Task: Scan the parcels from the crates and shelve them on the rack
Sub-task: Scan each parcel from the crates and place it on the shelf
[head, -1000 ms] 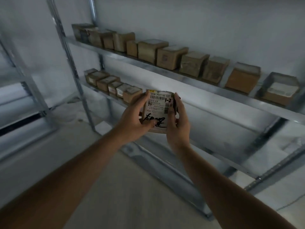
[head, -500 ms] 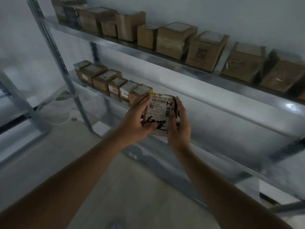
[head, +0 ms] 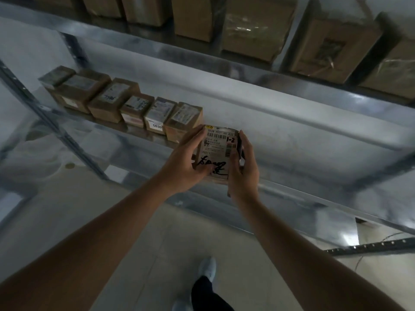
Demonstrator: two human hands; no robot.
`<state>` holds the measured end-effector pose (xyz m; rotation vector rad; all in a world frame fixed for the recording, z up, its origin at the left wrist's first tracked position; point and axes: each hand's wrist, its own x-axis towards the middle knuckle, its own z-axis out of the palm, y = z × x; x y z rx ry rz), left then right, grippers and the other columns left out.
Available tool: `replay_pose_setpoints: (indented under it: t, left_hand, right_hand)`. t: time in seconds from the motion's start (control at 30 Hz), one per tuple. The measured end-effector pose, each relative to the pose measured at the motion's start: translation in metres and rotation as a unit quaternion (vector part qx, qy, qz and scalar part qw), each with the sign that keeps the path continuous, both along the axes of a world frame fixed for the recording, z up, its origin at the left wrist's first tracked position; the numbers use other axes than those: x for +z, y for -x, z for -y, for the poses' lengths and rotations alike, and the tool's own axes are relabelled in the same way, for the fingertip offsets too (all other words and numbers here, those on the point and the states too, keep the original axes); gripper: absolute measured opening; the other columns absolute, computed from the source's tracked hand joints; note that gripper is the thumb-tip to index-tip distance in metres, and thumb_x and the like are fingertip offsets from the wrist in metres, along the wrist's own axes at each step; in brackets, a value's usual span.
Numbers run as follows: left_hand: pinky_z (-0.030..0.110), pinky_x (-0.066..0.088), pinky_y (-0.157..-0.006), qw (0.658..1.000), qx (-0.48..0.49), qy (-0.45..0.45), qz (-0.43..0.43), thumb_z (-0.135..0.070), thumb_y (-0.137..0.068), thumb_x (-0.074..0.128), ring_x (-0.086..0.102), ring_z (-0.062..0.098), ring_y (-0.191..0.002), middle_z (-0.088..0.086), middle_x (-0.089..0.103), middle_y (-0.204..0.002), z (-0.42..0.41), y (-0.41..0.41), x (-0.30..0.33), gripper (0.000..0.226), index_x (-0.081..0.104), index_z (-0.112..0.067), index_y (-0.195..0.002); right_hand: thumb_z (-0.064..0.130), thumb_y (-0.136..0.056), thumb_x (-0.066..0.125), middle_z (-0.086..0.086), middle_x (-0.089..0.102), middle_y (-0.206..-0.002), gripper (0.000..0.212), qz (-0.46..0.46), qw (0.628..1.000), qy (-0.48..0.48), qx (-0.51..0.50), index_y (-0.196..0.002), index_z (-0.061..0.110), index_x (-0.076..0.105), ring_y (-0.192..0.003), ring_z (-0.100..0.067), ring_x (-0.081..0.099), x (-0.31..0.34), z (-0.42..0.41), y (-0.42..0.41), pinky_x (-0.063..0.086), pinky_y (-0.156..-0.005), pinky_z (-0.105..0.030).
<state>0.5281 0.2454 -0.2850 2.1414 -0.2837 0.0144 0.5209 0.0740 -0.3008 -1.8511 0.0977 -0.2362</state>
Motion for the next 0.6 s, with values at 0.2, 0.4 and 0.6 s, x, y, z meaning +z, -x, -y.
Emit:
replay_pose_setpoints:
  t: [0.2,0.4,0.6]
  left_hand:
    - [0.007,0.035,-0.111,0.999,-0.013,0.019,-0.046,-0.013,-0.089,0.083,0.021,0.011,-0.157,-0.002,0.018,-0.172,0.0,-0.067,-0.037,0.099,0.022,-0.012,-0.166]
    - [0.036,0.04,-0.122,0.996,-0.022,0.007,-0.083,-0.014,-0.09,0.082,0.017,0.014,-0.159,-0.004,0.015,-0.173,0.009,-0.129,-0.061,0.1,0.019,-0.013,-0.167]
    - [0.045,0.029,-0.127,0.996,-0.028,-0.027,-0.086,-0.018,-0.089,0.084,0.012,0.011,-0.16,0.0,0.017,-0.173,0.013,-0.172,-0.08,0.1,0.021,-0.01,-0.166]
  right_hand:
    - [0.039,-0.111,0.05,0.01,0.058,-0.151,0.049,-0.041,0.999,0.001,-0.029,-0.157,0.05,0.04,-0.127,-0.025,0.066,-0.036,-0.003,-0.061,0.062,-0.09,-0.06]
    - [0.035,-0.112,0.05,0.003,0.058,-0.153,0.049,-0.082,0.996,-0.006,-0.042,-0.159,0.045,0.04,-0.127,-0.03,0.067,-0.062,0.004,-0.119,0.059,-0.096,-0.061]
    - [0.038,-0.111,0.051,0.019,0.058,-0.14,0.05,-0.104,0.993,-0.007,-0.061,-0.159,0.047,0.04,-0.113,0.016,0.06,-0.087,0.008,-0.157,0.063,-0.094,-0.039]
